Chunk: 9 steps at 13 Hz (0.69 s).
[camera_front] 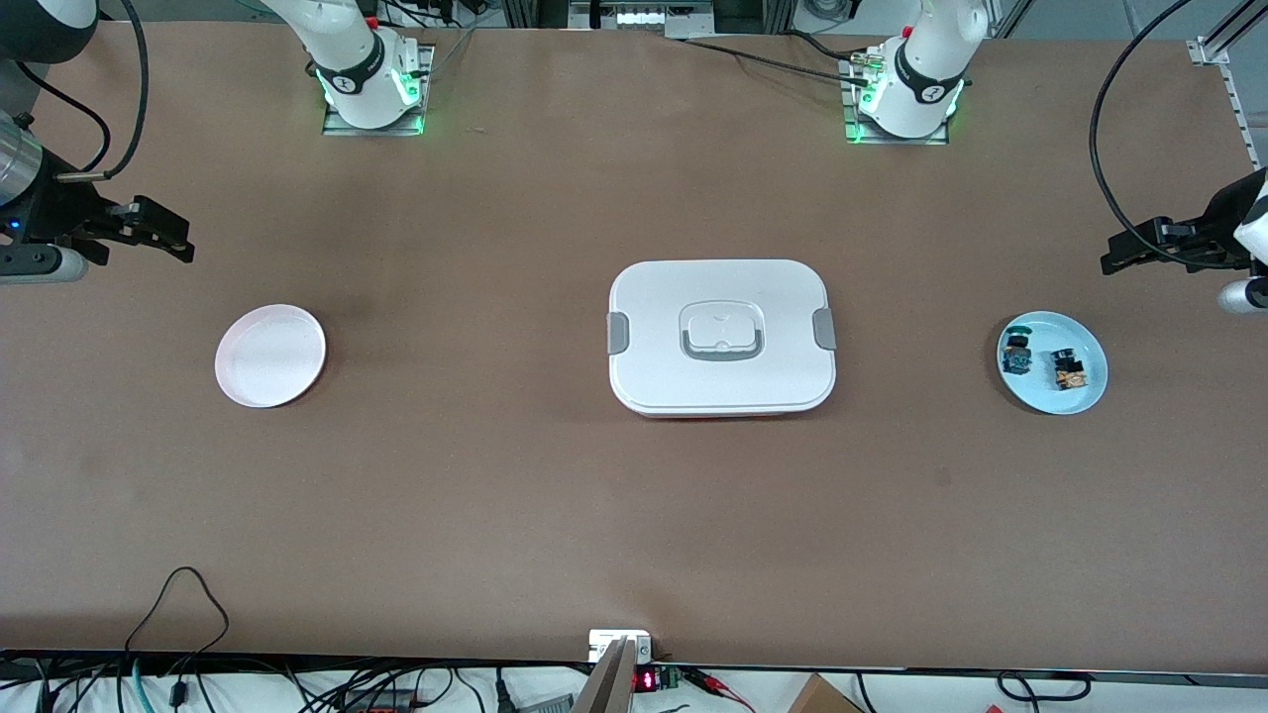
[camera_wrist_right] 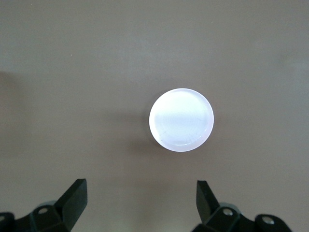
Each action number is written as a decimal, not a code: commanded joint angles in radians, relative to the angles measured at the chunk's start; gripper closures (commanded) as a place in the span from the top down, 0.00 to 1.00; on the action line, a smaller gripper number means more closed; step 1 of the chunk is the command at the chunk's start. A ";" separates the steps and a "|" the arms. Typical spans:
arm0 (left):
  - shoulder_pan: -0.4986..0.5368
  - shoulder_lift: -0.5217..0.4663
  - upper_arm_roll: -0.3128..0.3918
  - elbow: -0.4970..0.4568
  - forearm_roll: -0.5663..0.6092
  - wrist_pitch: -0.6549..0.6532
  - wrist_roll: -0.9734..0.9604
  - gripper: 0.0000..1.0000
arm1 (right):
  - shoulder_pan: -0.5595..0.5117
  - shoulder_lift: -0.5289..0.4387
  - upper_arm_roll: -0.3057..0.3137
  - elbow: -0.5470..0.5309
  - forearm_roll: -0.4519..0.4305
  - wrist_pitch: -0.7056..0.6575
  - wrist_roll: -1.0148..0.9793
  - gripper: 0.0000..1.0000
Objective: Transfer orange switch to right arm and place
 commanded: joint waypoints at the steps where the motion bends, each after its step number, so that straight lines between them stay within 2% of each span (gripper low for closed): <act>1: -0.007 -0.006 0.012 0.014 -0.020 -0.033 -0.010 1.00 | 0.001 0.000 0.001 0.017 -0.001 -0.020 -0.010 1.00; 4: -0.007 -0.006 0.012 0.018 -0.020 -0.033 -0.010 1.00 | 0.001 -0.001 0.001 0.017 -0.001 -0.020 -0.007 1.00; 6: -0.005 0.003 0.012 0.054 -0.009 -0.041 -0.004 1.00 | 0.001 -0.001 0.001 0.017 -0.001 -0.020 -0.008 1.00; 9: 0.012 0.005 0.010 0.041 -0.011 -0.052 0.009 1.00 | 0.003 -0.001 0.001 0.017 -0.001 -0.020 -0.005 1.00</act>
